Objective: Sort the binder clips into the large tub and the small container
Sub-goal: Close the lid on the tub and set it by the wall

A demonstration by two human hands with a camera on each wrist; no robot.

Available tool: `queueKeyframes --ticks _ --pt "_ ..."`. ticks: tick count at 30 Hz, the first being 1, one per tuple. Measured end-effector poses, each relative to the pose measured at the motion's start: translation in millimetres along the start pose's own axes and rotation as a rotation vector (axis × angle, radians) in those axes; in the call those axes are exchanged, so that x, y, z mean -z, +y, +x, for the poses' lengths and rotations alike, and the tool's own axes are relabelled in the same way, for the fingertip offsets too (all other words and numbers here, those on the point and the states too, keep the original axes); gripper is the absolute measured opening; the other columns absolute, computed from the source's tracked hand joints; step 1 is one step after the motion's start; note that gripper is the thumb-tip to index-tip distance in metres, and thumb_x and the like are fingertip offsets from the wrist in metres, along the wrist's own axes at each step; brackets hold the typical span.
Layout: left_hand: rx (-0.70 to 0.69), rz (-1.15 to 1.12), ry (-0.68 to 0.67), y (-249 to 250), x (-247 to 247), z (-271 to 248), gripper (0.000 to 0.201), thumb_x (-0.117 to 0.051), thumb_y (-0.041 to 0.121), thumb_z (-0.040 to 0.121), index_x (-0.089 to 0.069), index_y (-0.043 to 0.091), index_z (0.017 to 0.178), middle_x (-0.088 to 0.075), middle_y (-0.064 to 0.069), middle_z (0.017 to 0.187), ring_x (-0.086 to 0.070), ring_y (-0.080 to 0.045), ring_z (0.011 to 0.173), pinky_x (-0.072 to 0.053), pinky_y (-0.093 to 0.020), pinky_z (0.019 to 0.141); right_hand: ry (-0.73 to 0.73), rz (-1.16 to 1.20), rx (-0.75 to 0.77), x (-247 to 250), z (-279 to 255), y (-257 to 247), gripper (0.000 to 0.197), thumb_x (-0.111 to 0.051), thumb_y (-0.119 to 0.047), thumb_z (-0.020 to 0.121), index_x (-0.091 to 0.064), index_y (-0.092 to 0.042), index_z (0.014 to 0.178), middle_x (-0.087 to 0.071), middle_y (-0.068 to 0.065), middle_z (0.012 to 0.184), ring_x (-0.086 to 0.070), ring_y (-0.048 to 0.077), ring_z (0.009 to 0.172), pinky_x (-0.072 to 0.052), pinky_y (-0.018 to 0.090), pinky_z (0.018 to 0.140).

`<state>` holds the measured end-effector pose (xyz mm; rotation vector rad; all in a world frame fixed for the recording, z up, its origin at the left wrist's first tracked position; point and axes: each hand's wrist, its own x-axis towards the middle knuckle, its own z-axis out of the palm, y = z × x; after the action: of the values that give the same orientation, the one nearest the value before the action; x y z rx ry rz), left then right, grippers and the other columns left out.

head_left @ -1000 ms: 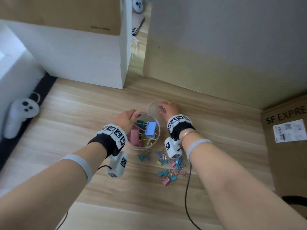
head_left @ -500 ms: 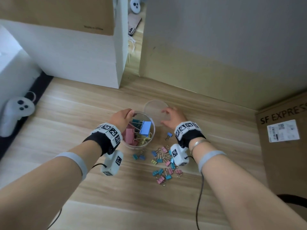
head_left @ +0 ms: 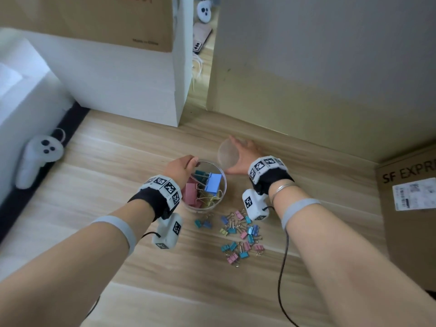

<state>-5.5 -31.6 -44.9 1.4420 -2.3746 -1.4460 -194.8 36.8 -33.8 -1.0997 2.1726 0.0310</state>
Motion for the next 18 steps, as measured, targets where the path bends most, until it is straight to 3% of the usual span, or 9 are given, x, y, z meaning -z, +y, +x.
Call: queueKeyframes --ticks 5,7,9,10,12,15,18 --pt "0.048 -0.101 0.022 2 2 -7 0.04 -0.027 0.031 0.101 -0.054 0.007 0.116 -0.065 -0.016 0.117 -0.062 -0.033 0.105 -0.052 -0.042 0.09 0.059 -0.011 0.133 23 -36 -20 0.108 -0.074 -0.049 0.063 -0.001 -0.049 0.143 -0.005 0.005 0.157 -0.012 0.04 0.141 -0.025 0.054 0.112" --pt "0.076 -0.21 0.058 1 4 -12 0.036 -0.025 0.02 0.1 -0.05 0.005 0.121 -0.063 -0.023 0.119 -0.062 -0.034 0.102 -0.053 -0.041 0.086 0.0 -0.059 0.193 18 -50 -33 0.11 -0.074 -0.05 0.064 0.002 -0.05 0.143 -0.004 0.003 0.158 -0.006 0.039 0.143 -0.02 0.059 0.111" --pt "0.1 -0.215 0.101 -4 7 -14 0.034 -0.028 0.005 0.096 -0.046 0.003 0.126 -0.061 -0.031 0.115 -0.06 -0.035 0.087 -0.048 -0.038 0.075 -0.078 -0.088 0.211 6 -63 -45 0.11 -0.074 -0.047 0.065 0.005 -0.052 0.142 0.001 -0.001 0.158 0.0 0.038 0.144 -0.019 0.062 0.11" --pt "0.108 -0.222 0.1 -9 9 -16 0.036 -0.031 -0.001 0.094 -0.045 0.002 0.127 -0.061 -0.031 0.116 -0.059 -0.037 0.087 -0.047 -0.04 0.076 -0.103 -0.111 0.218 -2 -68 -49 0.11 -0.074 -0.046 0.065 0.004 -0.053 0.141 0.002 -0.001 0.158 0.002 0.038 0.144 -0.02 0.063 0.11" --pt "0.097 -0.238 0.046 -18 11 -20 0.039 -0.038 -0.007 0.091 -0.046 0.002 0.127 -0.058 -0.026 0.124 -0.059 -0.037 0.106 -0.048 -0.043 0.09 -0.113 -0.184 0.247 -15 -76 -56 0.109 -0.074 -0.044 0.065 0.002 -0.052 0.142 0.002 0.001 0.158 -0.002 0.037 0.143 -0.024 0.059 0.11" --pt "0.004 -0.078 -0.072 -23 10 -31 0.049 -0.049 -0.002 0.089 -0.04 0.008 0.136 -0.055 -0.017 0.133 -0.053 -0.032 0.121 -0.043 -0.043 0.104 -0.095 -0.251 0.287 -27 -80 -62 0.109 -0.075 -0.042 0.066 0.001 -0.05 0.143 0.002 0.003 0.157 -0.007 0.035 0.141 -0.032 0.053 0.106" --pt "-0.091 0.062 -0.077 -24 5 -43 0.075 -0.064 0.005 0.082 -0.023 0.007 0.145 -0.046 -0.016 0.14 -0.051 -0.032 0.123 -0.04 -0.037 0.104 -0.077 -0.28 0.309 -30 -81 -68 0.108 -0.075 -0.042 0.065 -0.001 -0.049 0.144 0.001 0.004 0.157 -0.009 0.034 0.14 -0.035 0.051 0.104"
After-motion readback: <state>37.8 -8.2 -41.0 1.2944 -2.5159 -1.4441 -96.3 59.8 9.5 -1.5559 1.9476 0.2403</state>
